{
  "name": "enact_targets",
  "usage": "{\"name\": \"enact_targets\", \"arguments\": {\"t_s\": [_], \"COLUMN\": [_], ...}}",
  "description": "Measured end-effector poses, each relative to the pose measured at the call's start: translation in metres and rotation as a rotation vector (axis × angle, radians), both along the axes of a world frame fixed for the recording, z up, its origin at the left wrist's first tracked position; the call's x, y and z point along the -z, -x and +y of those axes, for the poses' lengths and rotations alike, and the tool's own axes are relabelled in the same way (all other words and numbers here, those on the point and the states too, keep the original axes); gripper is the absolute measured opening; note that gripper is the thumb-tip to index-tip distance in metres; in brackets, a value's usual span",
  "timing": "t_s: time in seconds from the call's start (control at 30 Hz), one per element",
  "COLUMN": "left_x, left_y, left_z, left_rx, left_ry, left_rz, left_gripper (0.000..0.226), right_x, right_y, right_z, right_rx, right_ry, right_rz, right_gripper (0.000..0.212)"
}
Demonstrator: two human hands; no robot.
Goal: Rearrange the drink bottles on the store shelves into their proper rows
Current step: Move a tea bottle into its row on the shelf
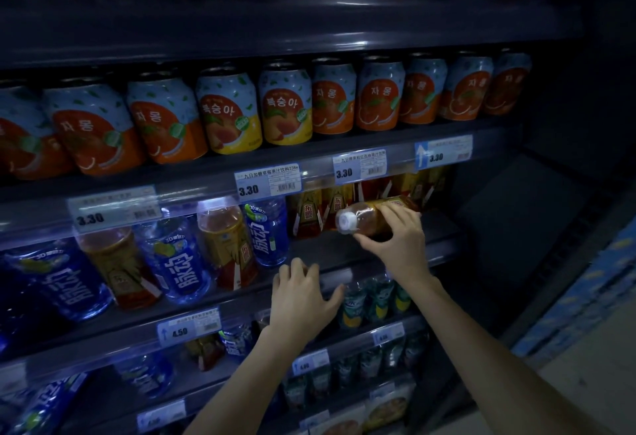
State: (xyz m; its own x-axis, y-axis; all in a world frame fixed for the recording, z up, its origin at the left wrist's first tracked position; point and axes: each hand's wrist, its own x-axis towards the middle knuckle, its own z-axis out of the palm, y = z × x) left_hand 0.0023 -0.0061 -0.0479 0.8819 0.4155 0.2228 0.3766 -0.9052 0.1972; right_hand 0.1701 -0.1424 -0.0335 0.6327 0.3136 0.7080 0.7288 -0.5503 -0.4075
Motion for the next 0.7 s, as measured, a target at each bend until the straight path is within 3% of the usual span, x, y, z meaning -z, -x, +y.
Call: {"name": "enact_targets", "arguments": {"t_s": [0.4, 0.47, 0.7], "left_x": [0.003, 0.003, 0.004], "left_y": [0.001, 0.001, 0.001], "left_z": [-0.001, -0.001, -0.002], "left_rx": [0.011, 0.01, 0.0], "left_ry": [-0.02, -0.021, -0.013], "left_rz": [-0.016, -0.027, -0.025], "left_gripper": [0.069, 0.067, 0.069], "right_x": [-0.026, -0.028, -0.032], "right_y": [0.002, -0.004, -0.019], "right_z": [-0.024, -0.028, -0.035], "right_rx": [0.073, 0.089, 0.104], "right_ry": [-0.57, -0.612, -0.663], "right_rz": [0.324, 0.359, 0.444], "right_gripper": [0.046, 0.04, 0.048]}}
